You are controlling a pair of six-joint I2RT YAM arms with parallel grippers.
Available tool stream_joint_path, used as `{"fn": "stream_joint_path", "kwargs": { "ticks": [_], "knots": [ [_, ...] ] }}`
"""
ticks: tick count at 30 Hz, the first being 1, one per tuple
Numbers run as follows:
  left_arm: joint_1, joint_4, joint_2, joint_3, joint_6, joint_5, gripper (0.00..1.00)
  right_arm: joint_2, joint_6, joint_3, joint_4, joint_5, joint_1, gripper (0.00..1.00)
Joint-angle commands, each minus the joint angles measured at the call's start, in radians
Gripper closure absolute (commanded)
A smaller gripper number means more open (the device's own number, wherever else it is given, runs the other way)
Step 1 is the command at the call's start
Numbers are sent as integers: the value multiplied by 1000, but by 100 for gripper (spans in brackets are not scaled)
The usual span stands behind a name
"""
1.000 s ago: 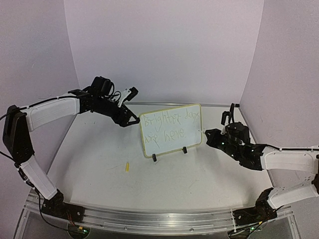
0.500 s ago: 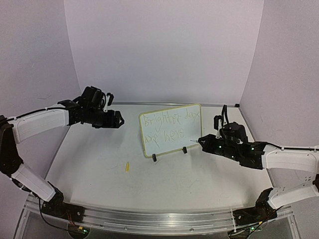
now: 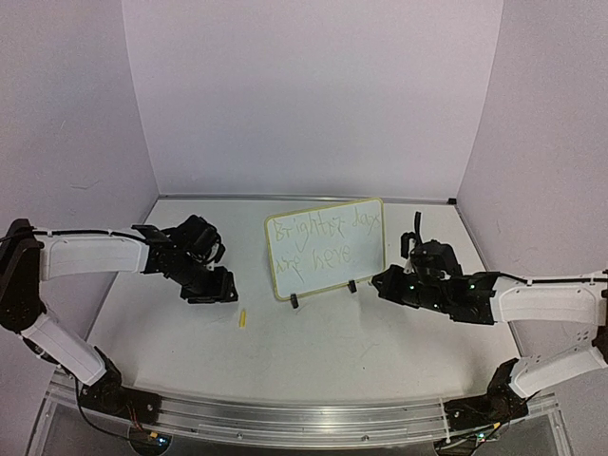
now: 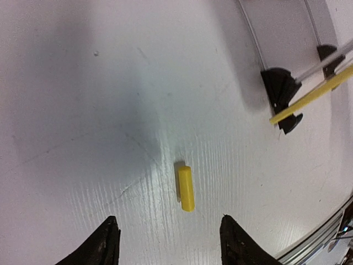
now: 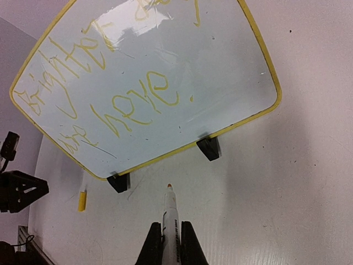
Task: Write a sentence on the whiteboard
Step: Pick up the pen cap from the center of the board.
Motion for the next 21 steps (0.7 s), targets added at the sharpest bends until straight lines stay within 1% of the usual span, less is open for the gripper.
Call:
{"fn": "stream_joint_path", "kwargs": {
  "ticks": [1, 4, 7, 11, 14, 21],
  "knots": [
    [-59, -2, 61, 3, -19, 34, 47, 19, 24, 48, 2, 21, 7, 100],
    [-95, -17, 114, 26, -13, 23, 55, 34, 26, 54, 2, 10, 9, 100],
    [-108, -20, 139, 39, -10, 20, 58, 51, 32, 57, 2, 5, 10, 100],
    [-123, -3, 166, 52, -11, 43, 59, 63, 40, 55, 2, 8, 12, 100],
    [-134, -9, 193, 61, -11, 35, 59, 67, 41, 54, 2, 8, 14, 100],
    [-135, -6, 242, 89, 6, 29, 65, 67, 47, 46, 2, 7, 13, 100]
  ]
}}
